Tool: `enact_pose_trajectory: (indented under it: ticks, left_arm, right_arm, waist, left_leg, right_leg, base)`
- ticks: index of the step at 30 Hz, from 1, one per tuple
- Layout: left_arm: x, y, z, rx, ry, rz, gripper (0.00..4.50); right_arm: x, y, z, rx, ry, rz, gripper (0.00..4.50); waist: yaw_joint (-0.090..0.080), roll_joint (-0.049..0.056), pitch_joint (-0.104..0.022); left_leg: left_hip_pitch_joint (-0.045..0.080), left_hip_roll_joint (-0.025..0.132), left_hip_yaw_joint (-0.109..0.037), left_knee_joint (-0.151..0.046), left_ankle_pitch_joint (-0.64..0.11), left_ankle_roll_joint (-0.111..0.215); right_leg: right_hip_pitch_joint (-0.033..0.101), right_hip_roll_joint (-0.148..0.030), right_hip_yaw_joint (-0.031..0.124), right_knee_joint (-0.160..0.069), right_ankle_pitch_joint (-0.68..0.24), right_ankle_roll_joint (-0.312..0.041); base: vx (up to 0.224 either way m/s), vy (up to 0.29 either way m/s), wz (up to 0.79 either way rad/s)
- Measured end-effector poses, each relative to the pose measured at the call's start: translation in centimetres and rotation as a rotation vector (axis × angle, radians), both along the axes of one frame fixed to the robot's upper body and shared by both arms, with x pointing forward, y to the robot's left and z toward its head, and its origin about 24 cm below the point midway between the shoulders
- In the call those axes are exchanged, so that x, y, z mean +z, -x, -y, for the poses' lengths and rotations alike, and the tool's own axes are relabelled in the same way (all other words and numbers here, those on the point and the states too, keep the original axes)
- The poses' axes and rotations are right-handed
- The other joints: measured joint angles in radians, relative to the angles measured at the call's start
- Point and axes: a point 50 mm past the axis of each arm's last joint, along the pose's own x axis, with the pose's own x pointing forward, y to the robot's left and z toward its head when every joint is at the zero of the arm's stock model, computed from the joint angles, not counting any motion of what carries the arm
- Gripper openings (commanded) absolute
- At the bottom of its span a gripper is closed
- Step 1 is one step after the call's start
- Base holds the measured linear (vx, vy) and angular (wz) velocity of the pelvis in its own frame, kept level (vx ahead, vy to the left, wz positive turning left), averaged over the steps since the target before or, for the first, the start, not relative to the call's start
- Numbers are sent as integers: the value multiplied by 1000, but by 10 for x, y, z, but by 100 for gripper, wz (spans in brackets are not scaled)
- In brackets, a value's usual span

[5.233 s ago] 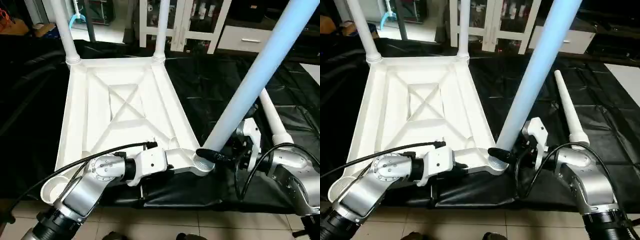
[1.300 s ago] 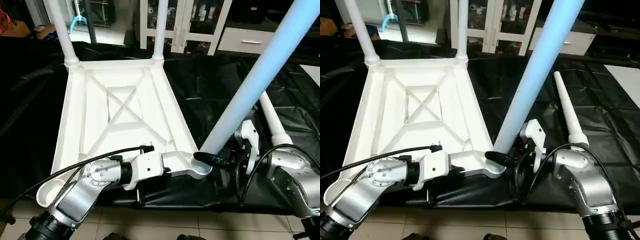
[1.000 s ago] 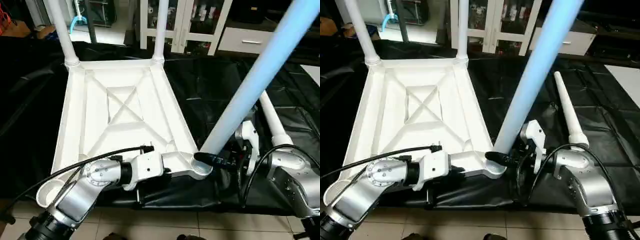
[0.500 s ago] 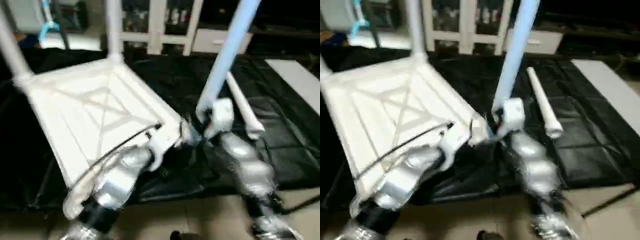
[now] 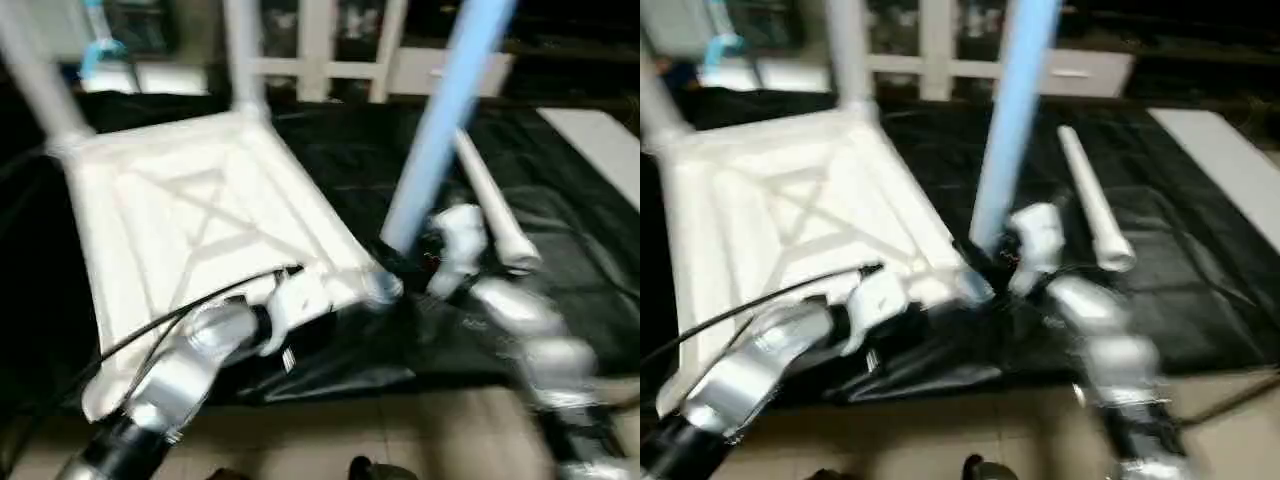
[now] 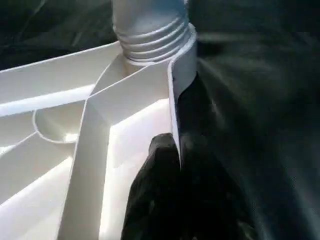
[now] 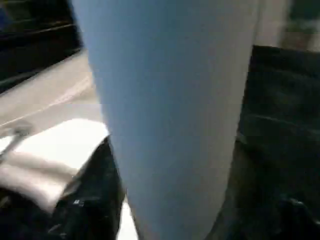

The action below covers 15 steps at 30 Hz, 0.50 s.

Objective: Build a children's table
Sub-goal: Rotate leg to tighten

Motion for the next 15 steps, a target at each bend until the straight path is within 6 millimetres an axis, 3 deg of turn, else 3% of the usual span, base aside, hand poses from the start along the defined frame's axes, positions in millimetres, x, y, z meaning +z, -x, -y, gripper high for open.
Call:
enact_pose_trajectory:
  ticks: [2, 5, 8, 12, 15]
  left_arm:
    - [0, 6, 4, -61, 21, -28, 0]
    - [1, 11, 4, -97, 30, -46, 0]
    - [2, 13, 3, -110, 40, -52, 0]
    - [2, 14, 3, -135, 48, -57, 0]
    - [3, 15, 3, -145, 48, -59, 0]
  right_arm:
    - [6, 8, 10, 122, 20, 6, 330]
    - [0, 17, 27, 168, 60, -39, 345]
    - [0, 19, 33, 180, 72, -48, 358]
    - [0, 21, 36, 219, 68, -58, 358]
    - [-4, 22, 35, 244, 49, -83, 333]
  waist:
    - [17, 0, 0]
    - [22, 0, 0]
    - [25, 2, -1]
    - [41, 2, -2]
    - [45, 2, -2]
  left_leg:
    - [2, 0, 14, 0, 0, 0]
    - [2, 0, 24, 0, 0, 0]
    - [-1, 0, 26, 1, 0, 0]
    - [0, 3, 37, 0, 0, 0]
    - [0, 3, 39, -4, 0, 0]
  right_leg:
    - [-2, 0, 17, 9, 0, 0]
    - [-5, 0, 28, 19, 0, 0]
    - [-13, 0, 32, 29, 1, -1]
    - [-18, 3, 41, 42, 1, -1]
    - [-19, 4, 41, 43, 1, -1]
  base:
    - [0, 0, 0]
    - [0, 0, 0]
    - [0, 0, 0]
    - [0, 0, 0]
    - [0, 0, 0]
